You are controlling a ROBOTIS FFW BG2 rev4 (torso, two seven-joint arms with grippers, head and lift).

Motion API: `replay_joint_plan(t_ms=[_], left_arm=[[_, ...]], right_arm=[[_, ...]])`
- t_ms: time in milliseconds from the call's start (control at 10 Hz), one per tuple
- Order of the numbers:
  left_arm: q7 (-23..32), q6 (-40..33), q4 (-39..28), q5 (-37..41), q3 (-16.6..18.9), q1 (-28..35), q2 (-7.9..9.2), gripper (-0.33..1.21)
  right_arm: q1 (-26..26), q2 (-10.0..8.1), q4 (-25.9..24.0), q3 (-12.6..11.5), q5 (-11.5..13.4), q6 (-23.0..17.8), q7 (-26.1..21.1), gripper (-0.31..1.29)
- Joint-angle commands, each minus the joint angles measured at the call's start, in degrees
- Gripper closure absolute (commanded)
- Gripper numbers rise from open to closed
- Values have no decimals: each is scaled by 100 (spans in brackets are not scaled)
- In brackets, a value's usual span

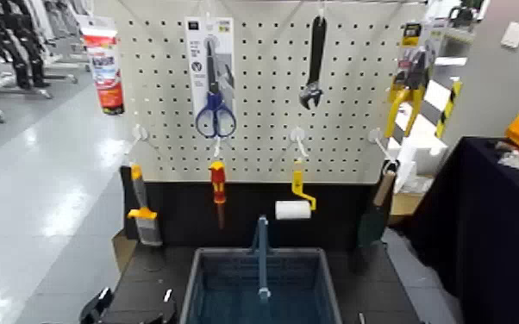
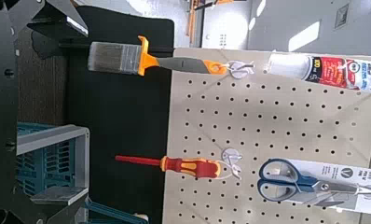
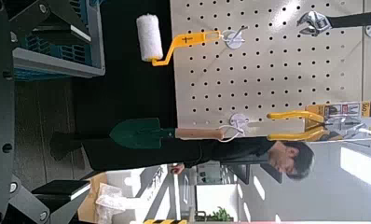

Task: Put the yellow pliers into the crate.

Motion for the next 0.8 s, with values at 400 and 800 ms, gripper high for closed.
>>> replay_joint_plan(t_ms=[400,800], left_arm=[[-9,-2,0,9,24,-9,0,12],[-9,42,18,-18,24,-70,9,12]], right_arm=[[0,0,-2,-21,18,-15,11,20],[-70,35,-2,-109,26,99,90,20]])
